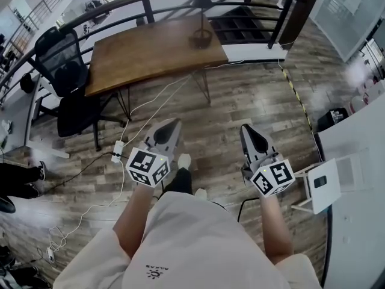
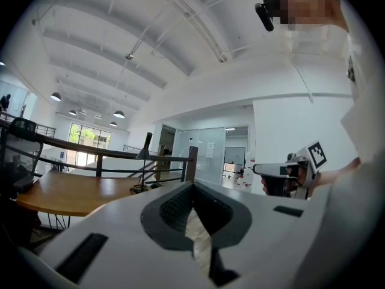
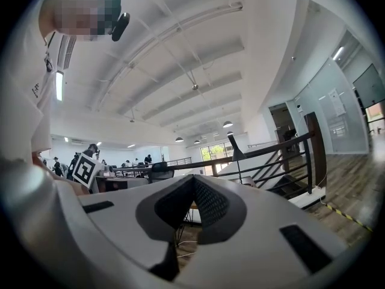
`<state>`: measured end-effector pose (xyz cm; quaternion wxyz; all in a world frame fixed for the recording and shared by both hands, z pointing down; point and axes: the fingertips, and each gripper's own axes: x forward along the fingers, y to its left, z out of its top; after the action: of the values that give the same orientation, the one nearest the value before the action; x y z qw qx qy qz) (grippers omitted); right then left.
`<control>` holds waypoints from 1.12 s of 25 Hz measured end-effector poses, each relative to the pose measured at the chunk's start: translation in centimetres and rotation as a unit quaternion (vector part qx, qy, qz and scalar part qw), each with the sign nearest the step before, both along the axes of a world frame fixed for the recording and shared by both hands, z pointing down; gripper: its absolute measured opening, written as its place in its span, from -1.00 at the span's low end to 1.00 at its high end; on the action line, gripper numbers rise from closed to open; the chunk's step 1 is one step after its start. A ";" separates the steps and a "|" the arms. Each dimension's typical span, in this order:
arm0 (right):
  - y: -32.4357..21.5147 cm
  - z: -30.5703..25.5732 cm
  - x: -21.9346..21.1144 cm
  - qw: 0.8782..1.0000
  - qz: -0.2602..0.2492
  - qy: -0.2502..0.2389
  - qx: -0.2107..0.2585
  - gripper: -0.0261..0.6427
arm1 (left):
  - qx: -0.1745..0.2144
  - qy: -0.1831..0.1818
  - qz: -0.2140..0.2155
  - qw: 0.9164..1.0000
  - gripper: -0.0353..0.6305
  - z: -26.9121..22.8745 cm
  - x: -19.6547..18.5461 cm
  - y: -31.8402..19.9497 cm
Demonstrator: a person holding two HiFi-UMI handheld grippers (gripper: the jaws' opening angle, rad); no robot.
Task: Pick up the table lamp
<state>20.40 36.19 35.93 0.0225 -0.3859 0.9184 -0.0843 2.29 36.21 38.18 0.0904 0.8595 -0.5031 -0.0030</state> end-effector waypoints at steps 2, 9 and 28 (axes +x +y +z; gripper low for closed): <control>-0.5 0.2 0.0 1.000 0.001 0.006 -0.001 -0.87 | -0.001 0.001 0.002 1.000 -0.87 0.2 0.1 -0.7; -4.5 0.3 -0.8 1.000 0.014 0.014 0.000 -0.87 | -0.003 0.003 0.021 1.000 -0.87 0.8 -0.4 -5.7; -23.6 0.1 -7.3 0.999 0.042 0.027 0.006 -0.87 | -0.021 0.014 0.084 0.996 -0.87 1.8 -6.0 -26.2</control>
<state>13.08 12.60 36.07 0.0035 -0.4259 0.9023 -0.0671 -3.67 10.05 39.96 0.1151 0.8967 -0.4273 0.0029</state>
